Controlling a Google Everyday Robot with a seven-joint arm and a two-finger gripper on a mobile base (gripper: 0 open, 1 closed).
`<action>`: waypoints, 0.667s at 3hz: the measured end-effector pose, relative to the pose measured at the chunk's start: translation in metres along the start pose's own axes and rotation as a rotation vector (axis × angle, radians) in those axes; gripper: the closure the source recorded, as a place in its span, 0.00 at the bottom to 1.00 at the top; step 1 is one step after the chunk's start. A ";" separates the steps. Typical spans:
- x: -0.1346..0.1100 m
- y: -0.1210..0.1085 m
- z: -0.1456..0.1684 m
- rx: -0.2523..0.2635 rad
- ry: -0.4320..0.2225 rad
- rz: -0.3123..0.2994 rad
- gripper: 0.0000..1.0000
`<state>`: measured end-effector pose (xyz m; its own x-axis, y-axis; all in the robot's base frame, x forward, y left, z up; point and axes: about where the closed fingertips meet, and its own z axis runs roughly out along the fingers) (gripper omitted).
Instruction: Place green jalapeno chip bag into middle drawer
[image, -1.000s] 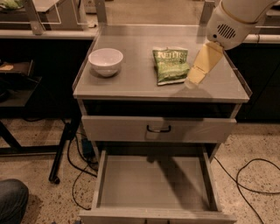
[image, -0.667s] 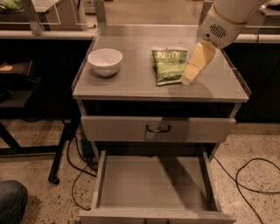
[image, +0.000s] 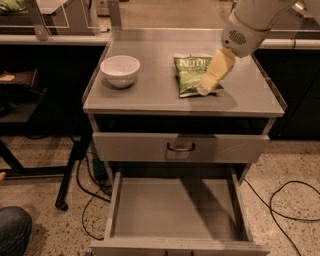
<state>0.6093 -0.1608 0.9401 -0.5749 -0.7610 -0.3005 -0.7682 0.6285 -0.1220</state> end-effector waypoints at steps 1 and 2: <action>-0.010 -0.024 0.029 0.005 0.055 0.122 0.00; -0.019 -0.045 0.050 0.010 0.105 0.202 0.00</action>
Offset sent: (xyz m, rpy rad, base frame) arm 0.0903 -0.0136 -0.0433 -0.0662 0.1688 -0.3115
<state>0.6693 -0.1665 0.9045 -0.7432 -0.6319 -0.2201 -0.6321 0.7709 -0.0788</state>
